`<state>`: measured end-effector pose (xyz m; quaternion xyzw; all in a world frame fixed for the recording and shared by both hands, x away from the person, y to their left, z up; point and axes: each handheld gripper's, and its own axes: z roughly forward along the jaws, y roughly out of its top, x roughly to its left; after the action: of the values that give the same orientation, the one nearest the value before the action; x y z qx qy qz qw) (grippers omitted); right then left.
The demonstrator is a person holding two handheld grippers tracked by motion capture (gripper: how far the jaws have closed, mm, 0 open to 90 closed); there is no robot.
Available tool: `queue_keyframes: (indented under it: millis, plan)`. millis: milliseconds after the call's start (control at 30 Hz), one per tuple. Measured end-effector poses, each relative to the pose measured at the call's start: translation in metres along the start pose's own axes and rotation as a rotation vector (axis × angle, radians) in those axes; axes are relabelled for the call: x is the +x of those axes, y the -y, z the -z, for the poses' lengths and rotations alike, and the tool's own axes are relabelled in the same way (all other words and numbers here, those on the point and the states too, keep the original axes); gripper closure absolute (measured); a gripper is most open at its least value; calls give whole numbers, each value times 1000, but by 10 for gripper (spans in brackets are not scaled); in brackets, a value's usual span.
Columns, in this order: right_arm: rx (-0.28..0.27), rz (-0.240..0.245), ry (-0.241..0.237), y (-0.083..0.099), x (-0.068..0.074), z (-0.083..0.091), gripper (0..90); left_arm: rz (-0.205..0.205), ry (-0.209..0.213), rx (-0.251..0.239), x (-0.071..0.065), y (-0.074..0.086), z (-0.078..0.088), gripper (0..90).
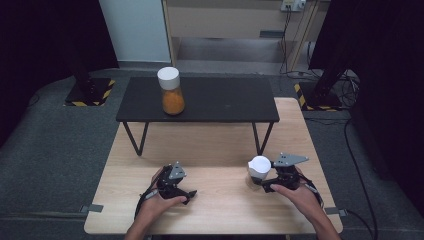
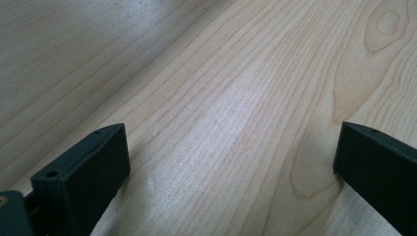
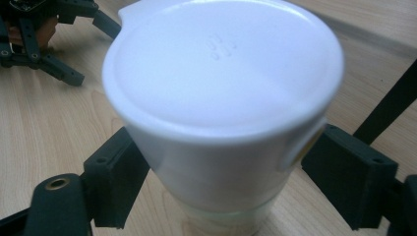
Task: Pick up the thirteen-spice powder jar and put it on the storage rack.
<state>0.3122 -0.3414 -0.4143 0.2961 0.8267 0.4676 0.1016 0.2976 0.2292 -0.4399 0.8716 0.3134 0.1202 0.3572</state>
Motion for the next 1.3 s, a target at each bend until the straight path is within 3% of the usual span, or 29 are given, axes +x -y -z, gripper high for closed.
queue_keyframes:
  millis: [233,700,1300]
  plan:
    - [4,11,-3,-1,1,-3,286,0,0,0,0,0,0,0]
    - [1,71,13,-3,4,4,313,1,0,0,0,0,0,0]
    - [8,143,-19,-18,6,11,313,0,0,0,0,0,0,0]
